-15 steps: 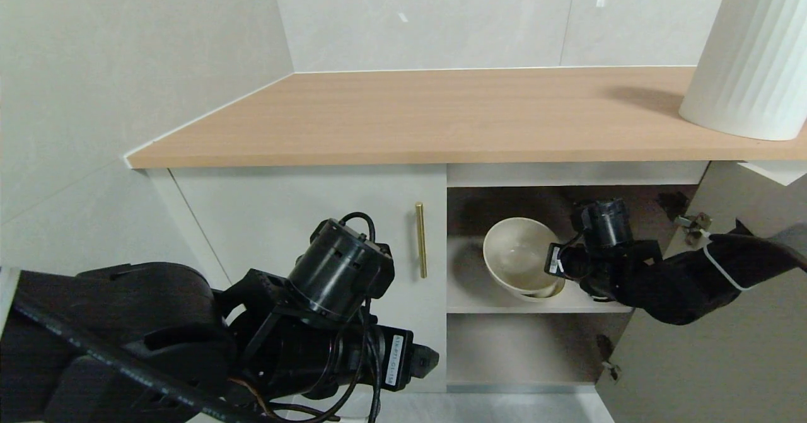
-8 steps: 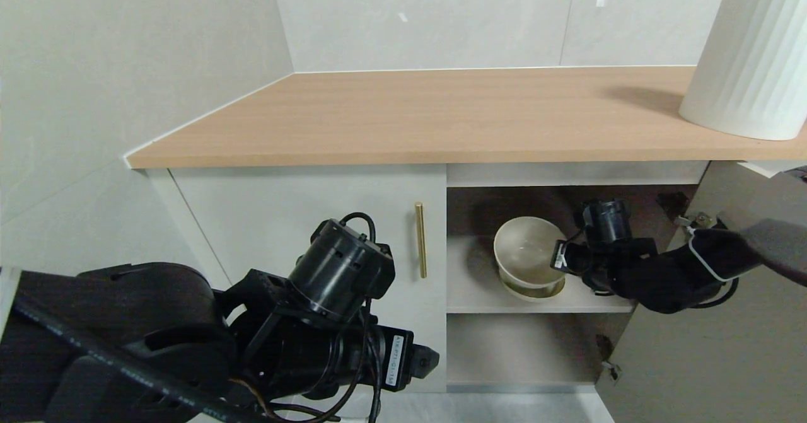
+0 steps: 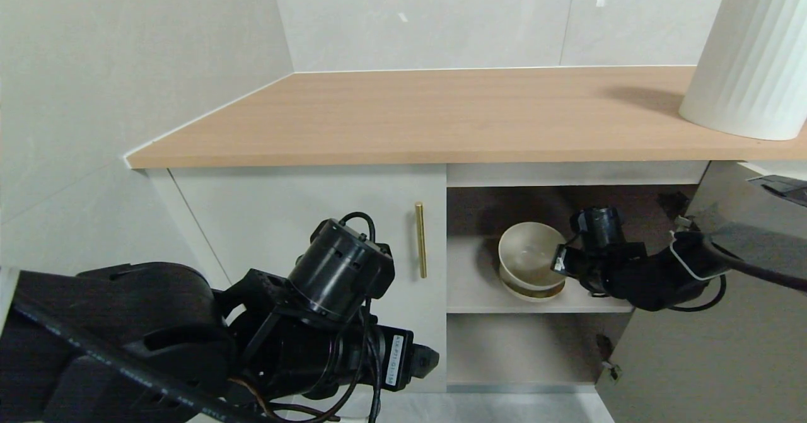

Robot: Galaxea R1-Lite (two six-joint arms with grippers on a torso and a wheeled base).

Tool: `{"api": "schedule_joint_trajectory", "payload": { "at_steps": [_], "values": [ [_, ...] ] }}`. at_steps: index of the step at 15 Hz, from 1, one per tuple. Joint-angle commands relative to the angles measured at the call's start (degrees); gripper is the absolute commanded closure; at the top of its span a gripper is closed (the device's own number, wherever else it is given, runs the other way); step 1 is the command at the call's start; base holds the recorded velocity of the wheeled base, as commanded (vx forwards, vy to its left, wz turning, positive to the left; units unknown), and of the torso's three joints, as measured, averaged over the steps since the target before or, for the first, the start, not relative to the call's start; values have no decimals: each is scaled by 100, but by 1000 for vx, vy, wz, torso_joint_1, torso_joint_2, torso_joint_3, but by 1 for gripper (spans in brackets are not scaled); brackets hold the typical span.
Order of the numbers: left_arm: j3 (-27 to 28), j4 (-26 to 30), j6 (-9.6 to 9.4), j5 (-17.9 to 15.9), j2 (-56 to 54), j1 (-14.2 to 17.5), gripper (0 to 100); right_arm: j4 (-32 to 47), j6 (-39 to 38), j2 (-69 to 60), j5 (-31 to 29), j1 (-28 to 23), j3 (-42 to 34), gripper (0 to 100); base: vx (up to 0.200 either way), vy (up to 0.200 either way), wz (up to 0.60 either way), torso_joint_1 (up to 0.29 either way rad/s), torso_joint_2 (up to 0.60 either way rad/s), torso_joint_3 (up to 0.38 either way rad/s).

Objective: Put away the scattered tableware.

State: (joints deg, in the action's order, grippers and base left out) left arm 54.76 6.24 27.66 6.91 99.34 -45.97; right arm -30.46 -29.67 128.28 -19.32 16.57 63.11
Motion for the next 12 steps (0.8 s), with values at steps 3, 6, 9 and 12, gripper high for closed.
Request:
{"api": "schedule_joint_trajectory", "payload": {
  "at_steps": [3, 6, 9, 12],
  "values": [
    [0, 0, 3, 3, -2, 0, 0, -3, -12, 153, -1, 4, 61, 100, 0, 0, 0, 0, 0, 0],
    [0, 0, 3, 3, -2, 0, 0, -3, -4, 188, -1, -4, 61, 100, 0, 0, 0, 0, 0, 0],
    [0, 0, 3, 3, -2, 0, 0, -3, -4, 206, -1, -4, 61, 0, 0, 0, 0, 0, 0, 0],
    [0, 0, 3, 3, -2, 0, 0, -3, -4, 188, -1, -4, 52, 0, 0, 0, 0, 0, 0, 0]
  ]
}}
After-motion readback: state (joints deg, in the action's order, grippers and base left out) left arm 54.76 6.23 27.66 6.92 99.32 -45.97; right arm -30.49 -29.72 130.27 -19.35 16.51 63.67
